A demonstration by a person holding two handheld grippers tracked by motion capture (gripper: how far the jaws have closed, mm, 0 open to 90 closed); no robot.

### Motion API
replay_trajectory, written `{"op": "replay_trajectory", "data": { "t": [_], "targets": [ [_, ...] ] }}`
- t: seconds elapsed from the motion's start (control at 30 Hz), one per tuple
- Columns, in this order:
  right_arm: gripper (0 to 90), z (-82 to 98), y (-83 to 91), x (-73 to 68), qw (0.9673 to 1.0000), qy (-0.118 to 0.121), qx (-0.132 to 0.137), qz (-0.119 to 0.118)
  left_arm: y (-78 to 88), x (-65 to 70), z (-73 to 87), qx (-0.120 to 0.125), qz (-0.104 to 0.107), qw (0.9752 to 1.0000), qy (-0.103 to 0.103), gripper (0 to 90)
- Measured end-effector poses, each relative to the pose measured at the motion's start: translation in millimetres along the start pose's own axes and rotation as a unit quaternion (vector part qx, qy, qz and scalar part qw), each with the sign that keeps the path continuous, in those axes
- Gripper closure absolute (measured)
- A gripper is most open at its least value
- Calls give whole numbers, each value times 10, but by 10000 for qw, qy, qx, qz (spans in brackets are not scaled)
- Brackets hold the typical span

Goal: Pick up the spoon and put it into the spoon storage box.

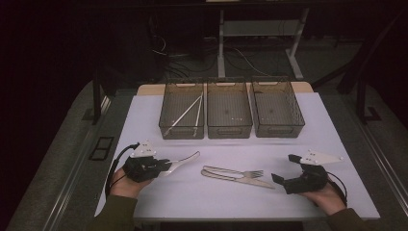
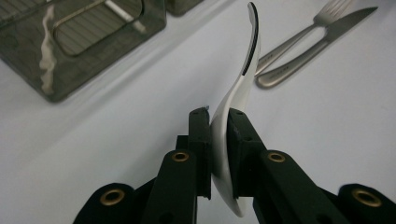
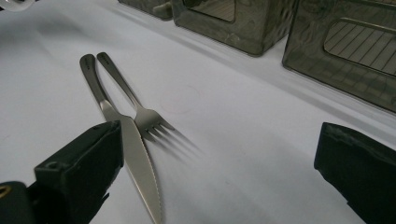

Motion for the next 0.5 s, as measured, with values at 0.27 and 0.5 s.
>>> {"op": "replay_trajectory", "data": {
  "t": [0.27,0.5],
  "targets": [
    [14,-3,2,-10,10000,26,14,-11,-48,29,-225,217,77,9997,-106,802],
    [14,-5,12,-7,10000,53,24,1,-125,20,-468,402,198,9988,-173,802]
  ]
}}
Point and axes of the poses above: each handheld gripper's, and its own axes: y roughly backward along the jaws, z roughly out of its underside, x roughly to its right, the point moved 9 cm from there along -y, roughly forward along the jaws, and after that the axes turned 1 degree about -z, right-handed, at the moved point
